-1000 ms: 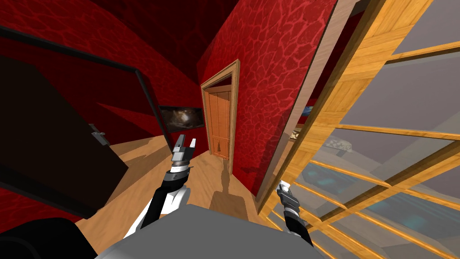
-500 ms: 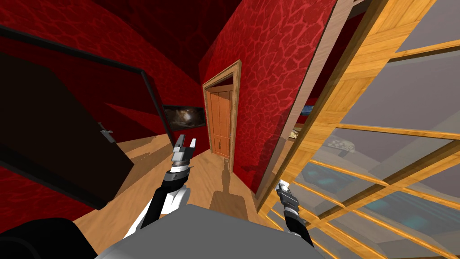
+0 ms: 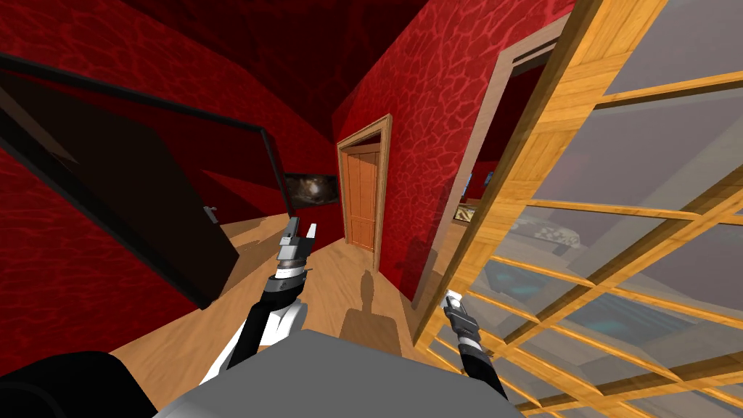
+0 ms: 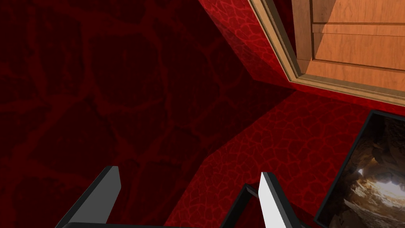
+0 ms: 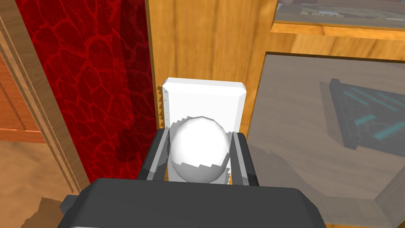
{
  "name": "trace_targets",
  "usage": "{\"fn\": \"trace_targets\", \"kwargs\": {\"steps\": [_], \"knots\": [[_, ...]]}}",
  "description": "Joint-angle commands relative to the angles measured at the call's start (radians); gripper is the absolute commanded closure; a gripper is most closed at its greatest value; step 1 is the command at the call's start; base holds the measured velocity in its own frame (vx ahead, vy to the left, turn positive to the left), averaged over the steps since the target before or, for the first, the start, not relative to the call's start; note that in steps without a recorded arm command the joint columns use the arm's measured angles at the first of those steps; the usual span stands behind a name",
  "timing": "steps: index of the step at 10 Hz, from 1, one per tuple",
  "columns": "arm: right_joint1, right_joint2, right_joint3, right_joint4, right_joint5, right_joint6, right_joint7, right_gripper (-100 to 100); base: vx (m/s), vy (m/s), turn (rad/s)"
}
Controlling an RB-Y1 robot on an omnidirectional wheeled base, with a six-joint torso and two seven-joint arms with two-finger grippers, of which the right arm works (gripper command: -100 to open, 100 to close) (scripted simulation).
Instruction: Pull the door open
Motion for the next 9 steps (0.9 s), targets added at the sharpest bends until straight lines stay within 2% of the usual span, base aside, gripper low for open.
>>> {"fn": "trace_targets", "kwargs": {"steps": [1,2,4,9], "knots": [[0.007,-0.009,0.022,-0.016,0.012,0.001,-0.02,100,-0.277,-0.023,0.068],[0.007,-0.006,0.013,-0.015,0.007,0.004,-0.01,100,-0.123,-0.006,0.023],[0.022,-0.025,0.048,-0.023,0.026,-0.009,-0.042,100,-0.191,-0.027,0.076],[0.055,-0.076,0.128,-0.044,0.069,-0.052,-0.12,100,-0.264,-0.041,0.085]]}}
